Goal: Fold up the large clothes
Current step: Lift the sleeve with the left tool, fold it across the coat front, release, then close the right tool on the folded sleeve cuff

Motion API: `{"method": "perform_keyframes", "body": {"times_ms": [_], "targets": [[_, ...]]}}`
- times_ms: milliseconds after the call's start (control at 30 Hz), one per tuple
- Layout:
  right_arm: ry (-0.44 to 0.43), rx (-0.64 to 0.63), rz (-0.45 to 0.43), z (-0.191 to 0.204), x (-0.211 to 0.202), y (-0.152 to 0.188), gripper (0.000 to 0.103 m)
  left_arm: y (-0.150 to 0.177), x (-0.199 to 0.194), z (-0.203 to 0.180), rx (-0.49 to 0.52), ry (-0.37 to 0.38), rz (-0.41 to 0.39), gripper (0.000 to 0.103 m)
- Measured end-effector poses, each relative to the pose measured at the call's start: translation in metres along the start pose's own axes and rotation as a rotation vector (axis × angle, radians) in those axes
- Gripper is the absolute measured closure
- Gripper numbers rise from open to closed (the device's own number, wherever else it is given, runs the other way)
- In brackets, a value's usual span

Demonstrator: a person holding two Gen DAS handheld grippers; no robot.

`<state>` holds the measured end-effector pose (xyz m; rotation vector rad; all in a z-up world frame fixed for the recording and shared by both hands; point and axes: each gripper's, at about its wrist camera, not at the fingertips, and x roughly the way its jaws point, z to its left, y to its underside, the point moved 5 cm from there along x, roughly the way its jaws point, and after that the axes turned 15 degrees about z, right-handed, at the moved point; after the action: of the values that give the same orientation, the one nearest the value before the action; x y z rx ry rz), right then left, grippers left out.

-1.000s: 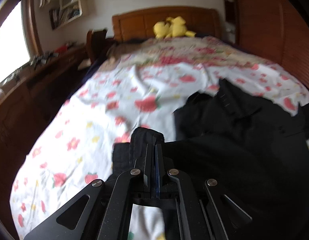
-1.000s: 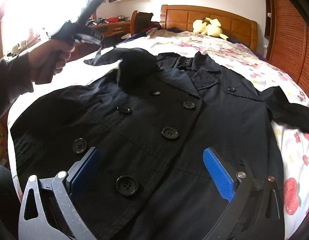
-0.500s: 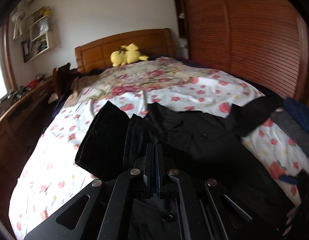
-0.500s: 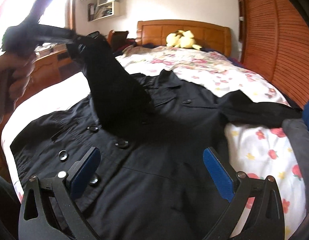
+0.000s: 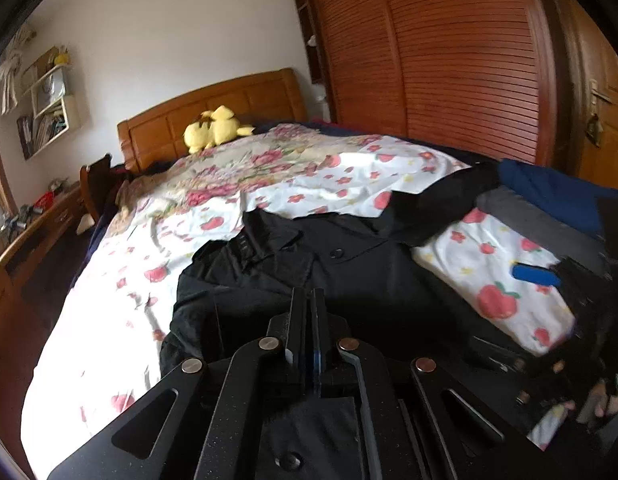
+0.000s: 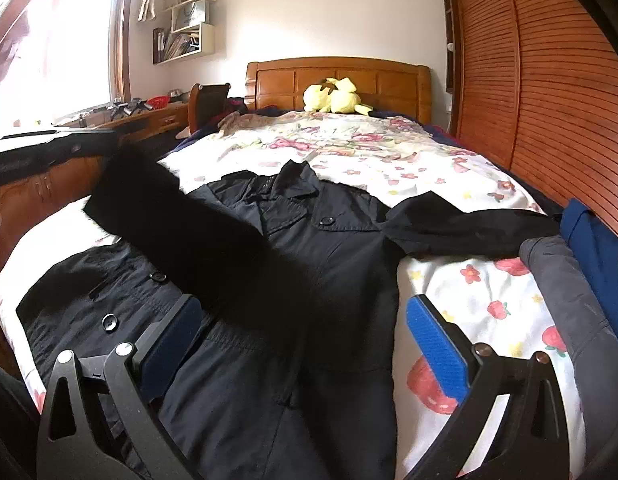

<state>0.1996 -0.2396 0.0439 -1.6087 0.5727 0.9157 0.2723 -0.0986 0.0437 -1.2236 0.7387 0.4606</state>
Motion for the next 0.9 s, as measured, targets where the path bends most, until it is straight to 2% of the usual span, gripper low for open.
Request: {"method": "perform_keyframes", "body": {"times_ms": [133, 200, 300, 433, 733, 900], "targets": [[-0.002, 0.012, -0.016, -0.007, -0.006, -0.003, 0.0, 0.007, -0.026, -0.001, 0.01, 0.041, -0.042, 0.082], [-0.005, 0.014, -0.021, -0.007, -0.007, -0.005, 0.0, 0.012, -0.036, 0.003, -0.011, 0.065, -0.058, 0.07], [-0.017, 0.013, -0.022, -0.003, -0.006, -0.008, 0.0, 0.025, -0.047, 0.014, -0.062, 0.08, -0.075, 0.062], [-0.034, -0.003, -0.02, 0.007, -0.003, -0.011, 0.0, 0.043, -0.048, 0.042, -0.115, 0.054, -0.082, 0.06], [-0.104, -0.083, 0.015, 0.047, 0.016, -0.012, 0.001, 0.099, -0.037, 0.093, -0.22, 0.014, -0.043, 0.059], [-0.174, -0.159, 0.052, 0.085, 0.035, -0.012, 0.015, 0.124, -0.028, 0.112, -0.287, -0.013, -0.025, 0.059]]}}
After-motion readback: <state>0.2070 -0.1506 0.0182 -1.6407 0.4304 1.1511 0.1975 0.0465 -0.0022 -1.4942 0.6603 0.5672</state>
